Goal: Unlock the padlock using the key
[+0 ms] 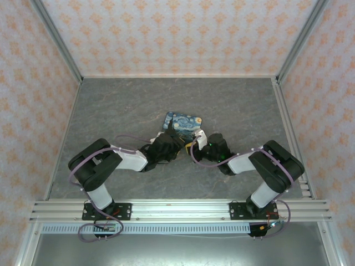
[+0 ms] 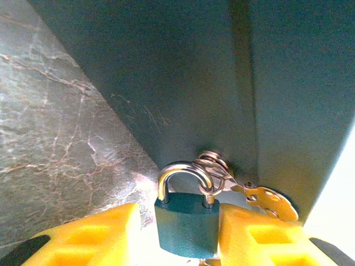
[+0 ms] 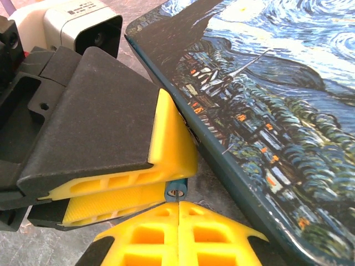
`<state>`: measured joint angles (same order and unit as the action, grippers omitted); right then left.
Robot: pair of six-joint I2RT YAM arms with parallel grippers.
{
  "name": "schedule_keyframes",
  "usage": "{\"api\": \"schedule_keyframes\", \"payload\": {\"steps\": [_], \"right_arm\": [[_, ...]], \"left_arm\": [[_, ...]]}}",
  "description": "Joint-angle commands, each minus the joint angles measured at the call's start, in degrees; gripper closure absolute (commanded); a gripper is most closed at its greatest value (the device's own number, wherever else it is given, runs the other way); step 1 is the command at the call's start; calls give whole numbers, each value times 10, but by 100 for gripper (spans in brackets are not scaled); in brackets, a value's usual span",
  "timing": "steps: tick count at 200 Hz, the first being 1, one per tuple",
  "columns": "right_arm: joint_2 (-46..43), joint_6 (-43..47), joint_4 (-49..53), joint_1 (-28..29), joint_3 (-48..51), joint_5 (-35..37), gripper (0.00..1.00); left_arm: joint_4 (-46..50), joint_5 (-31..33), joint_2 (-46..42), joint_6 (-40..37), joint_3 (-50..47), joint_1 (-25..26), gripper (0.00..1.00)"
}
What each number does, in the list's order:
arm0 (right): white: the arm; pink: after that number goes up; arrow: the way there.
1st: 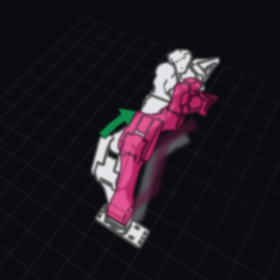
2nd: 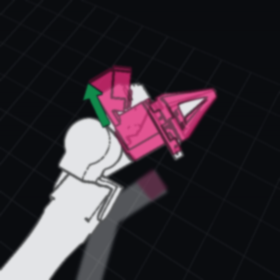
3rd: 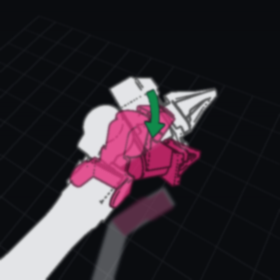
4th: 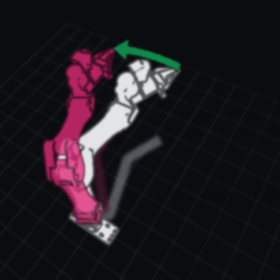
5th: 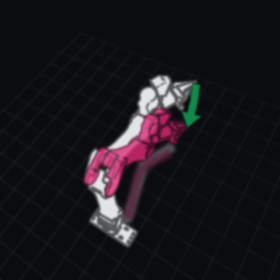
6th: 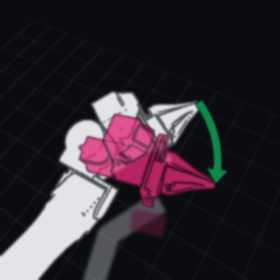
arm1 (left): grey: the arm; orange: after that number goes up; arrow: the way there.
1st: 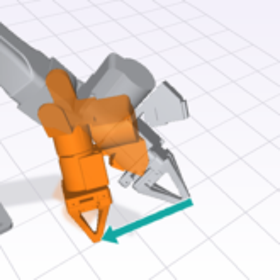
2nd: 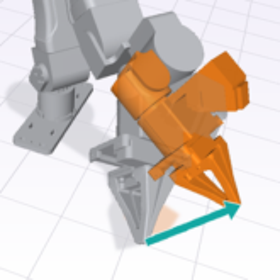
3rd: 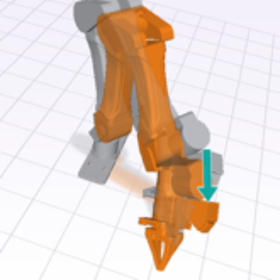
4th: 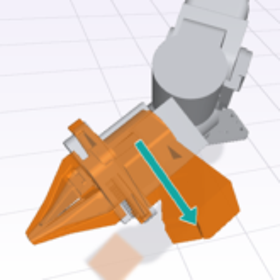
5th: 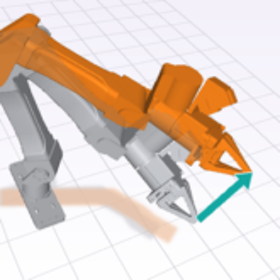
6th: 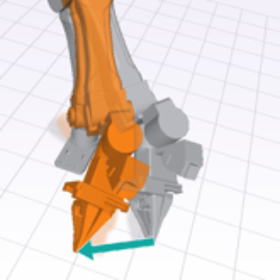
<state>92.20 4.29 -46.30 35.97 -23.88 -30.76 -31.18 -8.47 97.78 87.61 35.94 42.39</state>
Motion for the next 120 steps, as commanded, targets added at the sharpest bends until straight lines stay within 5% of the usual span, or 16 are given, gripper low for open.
{"api": "schedule_keyframes", "payload": {"steps": [1, 120], "right_arm": [[2, -5, -16, 4, -11, -1, 100], [-10, 5, -12, 6, -10, 16, 100]], "left_arm": [[3, 23, 13, 7, 10, 5, 62], [44, 38, -10, -2, 27, 15, 76]]}}
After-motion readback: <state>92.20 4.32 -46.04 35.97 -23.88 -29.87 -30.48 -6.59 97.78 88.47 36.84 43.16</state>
